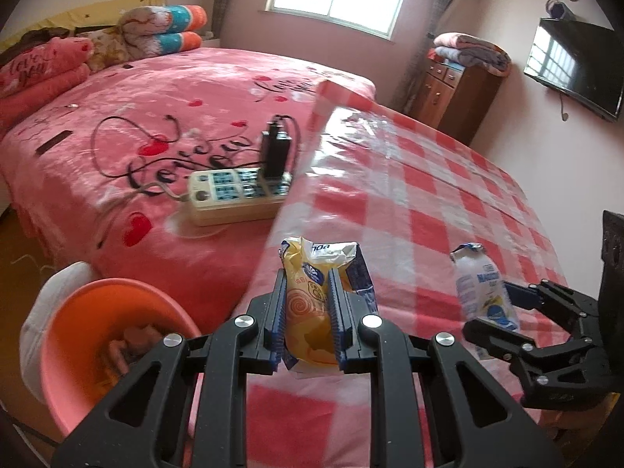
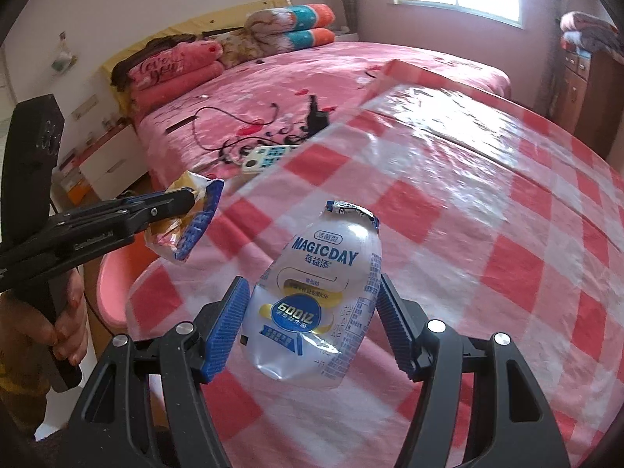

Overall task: Collect trash
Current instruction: 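Lift the snack bag and bottle and carry them over the orange bucket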

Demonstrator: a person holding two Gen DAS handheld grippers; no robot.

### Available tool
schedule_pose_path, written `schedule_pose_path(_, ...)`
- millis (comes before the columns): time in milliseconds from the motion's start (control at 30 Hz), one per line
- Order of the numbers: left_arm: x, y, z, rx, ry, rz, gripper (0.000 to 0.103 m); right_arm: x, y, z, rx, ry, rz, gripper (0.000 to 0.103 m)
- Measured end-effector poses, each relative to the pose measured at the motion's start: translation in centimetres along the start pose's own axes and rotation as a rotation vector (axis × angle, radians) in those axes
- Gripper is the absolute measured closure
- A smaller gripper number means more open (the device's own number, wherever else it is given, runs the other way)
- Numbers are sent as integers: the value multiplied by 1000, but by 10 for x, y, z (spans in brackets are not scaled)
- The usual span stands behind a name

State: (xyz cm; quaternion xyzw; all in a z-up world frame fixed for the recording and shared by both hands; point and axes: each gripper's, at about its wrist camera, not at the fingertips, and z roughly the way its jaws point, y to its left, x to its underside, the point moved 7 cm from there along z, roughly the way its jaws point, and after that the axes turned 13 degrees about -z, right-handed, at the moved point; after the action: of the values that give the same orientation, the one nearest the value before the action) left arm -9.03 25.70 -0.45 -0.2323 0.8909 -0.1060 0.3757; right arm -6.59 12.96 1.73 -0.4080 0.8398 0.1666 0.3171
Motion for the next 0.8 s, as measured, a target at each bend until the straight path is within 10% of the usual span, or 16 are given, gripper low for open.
schedule_pose_path(800, 23, 134, -31, -175, -15, -143, 81, -41, 115, 37, -110, 50, -242, 36)
